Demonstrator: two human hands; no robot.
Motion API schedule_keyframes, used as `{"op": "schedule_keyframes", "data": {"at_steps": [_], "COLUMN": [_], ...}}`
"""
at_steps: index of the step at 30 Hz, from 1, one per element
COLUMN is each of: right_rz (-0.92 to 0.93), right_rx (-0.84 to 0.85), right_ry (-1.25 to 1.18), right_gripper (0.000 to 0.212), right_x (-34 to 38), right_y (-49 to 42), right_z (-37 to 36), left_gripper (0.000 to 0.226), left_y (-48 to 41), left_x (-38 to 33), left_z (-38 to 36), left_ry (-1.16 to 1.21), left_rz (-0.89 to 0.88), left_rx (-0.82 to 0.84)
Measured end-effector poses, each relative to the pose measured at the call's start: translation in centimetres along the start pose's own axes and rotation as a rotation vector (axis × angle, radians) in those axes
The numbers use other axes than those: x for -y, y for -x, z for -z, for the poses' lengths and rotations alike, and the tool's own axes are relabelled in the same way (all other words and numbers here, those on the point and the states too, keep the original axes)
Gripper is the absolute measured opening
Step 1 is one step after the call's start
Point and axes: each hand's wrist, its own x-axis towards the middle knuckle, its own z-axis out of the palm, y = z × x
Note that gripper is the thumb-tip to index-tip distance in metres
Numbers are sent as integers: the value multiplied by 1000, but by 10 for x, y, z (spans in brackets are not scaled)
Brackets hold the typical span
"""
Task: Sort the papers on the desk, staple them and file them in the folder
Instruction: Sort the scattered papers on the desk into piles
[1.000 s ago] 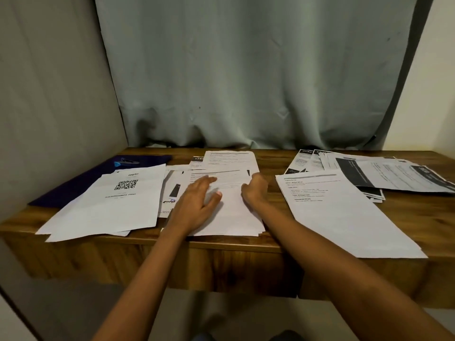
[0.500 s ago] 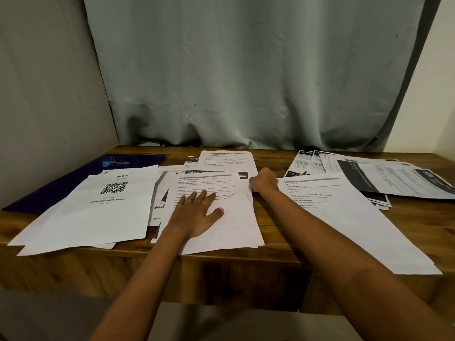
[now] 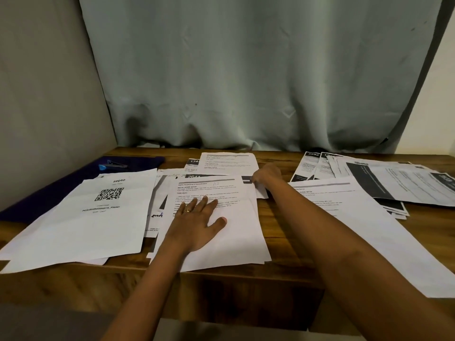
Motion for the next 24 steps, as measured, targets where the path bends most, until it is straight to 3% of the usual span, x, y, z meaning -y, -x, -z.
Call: {"op": "schedule_keyframes", "data": {"at_steps": [7,9,13,17,21,24], "right_rz": [27,18,48,25,-59,-123], "right_rx": [-71,-62,48,137,88,99], "right_ry": [-64,-10,154,132,-104,-501], "right_gripper": [21,31,46,43,29,41], "right_x": [4,5,11,14,11,-1], "right_y": [-18,-22,-26,-31,-34,-38], "right_z": [-3,-5,2,4,1,5], "left_gripper": [82,87,89,79,66,64], "left_y": [-2,-2,0,2,4,3], "left_x": [0,0,-2,-3,-3,-4], "left_z": [-3,-3,-2,0,1,2], "left_ry": [-4,-7,4,15,29,42], "left_rz": [10,7,10,11,13,15], "left_rx": [-30,-36,-33,-22,-10,-23]}}
